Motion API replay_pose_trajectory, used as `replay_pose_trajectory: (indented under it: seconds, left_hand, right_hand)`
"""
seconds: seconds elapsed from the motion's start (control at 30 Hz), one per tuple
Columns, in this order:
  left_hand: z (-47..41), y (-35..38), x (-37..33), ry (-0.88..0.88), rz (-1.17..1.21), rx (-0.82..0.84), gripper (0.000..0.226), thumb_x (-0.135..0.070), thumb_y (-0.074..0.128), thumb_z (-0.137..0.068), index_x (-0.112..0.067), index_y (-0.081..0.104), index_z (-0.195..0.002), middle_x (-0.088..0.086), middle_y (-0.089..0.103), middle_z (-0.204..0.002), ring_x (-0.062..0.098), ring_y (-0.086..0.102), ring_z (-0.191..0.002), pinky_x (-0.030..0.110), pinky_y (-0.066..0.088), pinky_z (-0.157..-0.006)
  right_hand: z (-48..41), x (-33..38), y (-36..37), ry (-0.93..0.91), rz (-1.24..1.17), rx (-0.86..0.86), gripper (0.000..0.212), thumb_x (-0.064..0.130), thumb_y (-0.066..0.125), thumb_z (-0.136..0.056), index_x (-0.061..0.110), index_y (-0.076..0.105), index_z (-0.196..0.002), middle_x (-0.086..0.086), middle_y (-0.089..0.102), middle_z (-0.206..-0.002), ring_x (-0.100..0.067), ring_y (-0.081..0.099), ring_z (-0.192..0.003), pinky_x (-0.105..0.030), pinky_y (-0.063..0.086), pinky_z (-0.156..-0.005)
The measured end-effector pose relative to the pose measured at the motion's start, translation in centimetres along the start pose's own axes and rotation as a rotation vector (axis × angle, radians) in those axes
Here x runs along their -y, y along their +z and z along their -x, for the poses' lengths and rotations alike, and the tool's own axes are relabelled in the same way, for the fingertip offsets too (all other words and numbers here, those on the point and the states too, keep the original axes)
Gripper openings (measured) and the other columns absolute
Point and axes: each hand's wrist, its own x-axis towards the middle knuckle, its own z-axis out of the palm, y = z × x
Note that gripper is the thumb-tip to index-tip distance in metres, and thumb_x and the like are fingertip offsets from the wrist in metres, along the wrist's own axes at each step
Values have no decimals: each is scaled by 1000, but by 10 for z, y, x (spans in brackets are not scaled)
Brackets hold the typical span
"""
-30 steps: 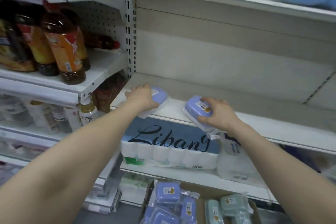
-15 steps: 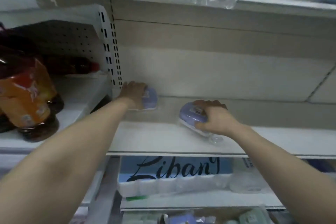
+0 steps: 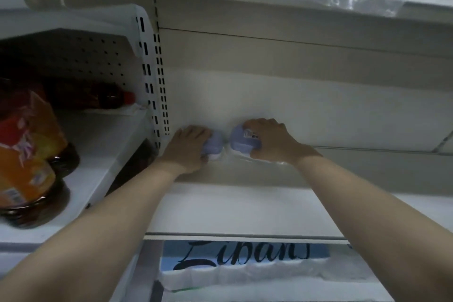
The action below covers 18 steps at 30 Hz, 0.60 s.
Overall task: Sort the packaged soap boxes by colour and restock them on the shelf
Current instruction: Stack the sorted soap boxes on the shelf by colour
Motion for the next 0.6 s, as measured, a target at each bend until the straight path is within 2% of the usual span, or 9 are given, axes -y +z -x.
replay_pose_trajectory:
  seconds: [0.1,0.2,0.4,0.53,0.6]
  left_hand:
    - [3,7,4,15,-5,-50,66,-35,55,-88,-19,33,-147,5,37,-149,29,33,-136,39,26,-109]
    - [2,11,6,2,-34,-44,67,-36,57,-89,-20,31,-149,4,34,-152,28,30,-138,39,22,-112]
    - [2,16,6,-18,-41,-44,72,-41,41,-81,-18,33,-148,6,36,-151,32,31,-137,42,20,-112]
    - [-1,16,0,-25,-82,-58,66,-35,55,-88,-16,33,-147,7,36,-149,31,30,-136,41,14,-112]
    - [0,8,-7,-19,-62,-70,64,-28,60,-86,-13,37,-144,9,40,-145,32,34,-133,40,17,-112]
  right_hand:
    - [-18,4,10,-40,-18,14,74,28,65,-72,29,41,-142,1,46,-144,-30,44,-128,-37,37,-104]
    - [-25,5,27,-56,-45,47,65,17,64,-82,21,41,-144,-3,45,-146,-29,43,-132,-37,35,-108]
    - [-12,3,54,-137,125,-88,68,12,56,-83,13,35,-148,-9,35,-152,-28,30,-142,-39,20,-111]
    - [-5,5,56,-115,202,-114,69,12,51,-86,14,30,-151,-10,33,-152,-32,26,-142,-43,16,-114]
    - [0,6,52,-105,214,-138,66,13,51,-87,14,31,-150,-10,35,-151,-32,28,-140,-42,15,-114]
